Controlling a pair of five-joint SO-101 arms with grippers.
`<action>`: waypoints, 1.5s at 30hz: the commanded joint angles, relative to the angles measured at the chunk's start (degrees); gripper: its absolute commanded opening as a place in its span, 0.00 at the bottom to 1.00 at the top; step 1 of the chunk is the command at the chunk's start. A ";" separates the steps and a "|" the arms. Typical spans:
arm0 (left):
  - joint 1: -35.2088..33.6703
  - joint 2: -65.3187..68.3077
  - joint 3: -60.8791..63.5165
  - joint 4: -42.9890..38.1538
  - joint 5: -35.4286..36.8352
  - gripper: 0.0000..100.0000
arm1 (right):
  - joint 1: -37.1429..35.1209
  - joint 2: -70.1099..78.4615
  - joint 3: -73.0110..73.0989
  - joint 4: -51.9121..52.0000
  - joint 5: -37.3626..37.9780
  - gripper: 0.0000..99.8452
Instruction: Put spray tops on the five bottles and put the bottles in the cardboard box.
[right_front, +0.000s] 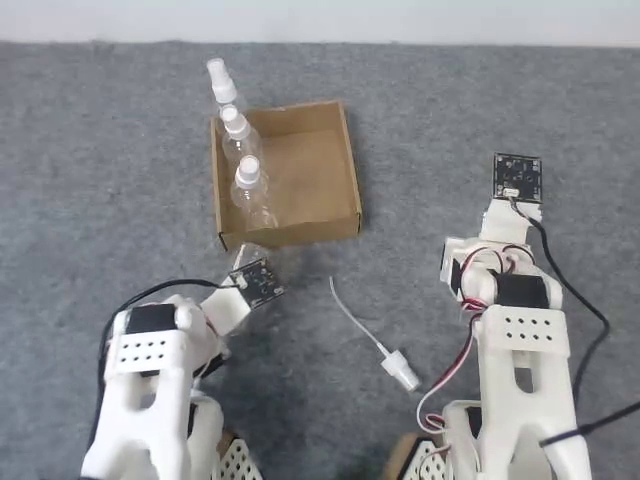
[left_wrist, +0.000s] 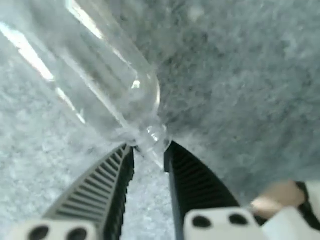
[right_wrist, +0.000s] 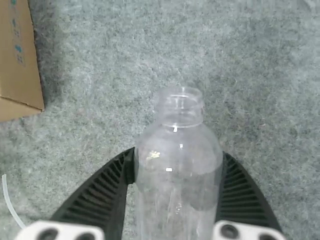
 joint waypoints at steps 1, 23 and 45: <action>-3.43 -0.53 -3.30 -1.23 -7.91 0.07 | 0.66 -2.24 -0.70 -1.10 -0.26 0.18; -18.81 -0.62 -17.45 -0.09 -12.57 0.23 | 0.66 -2.33 -0.70 -1.10 -0.26 0.18; -27.25 -0.62 -17.45 16.35 -15.03 0.24 | 0.66 -2.24 -0.70 -1.10 -0.26 0.18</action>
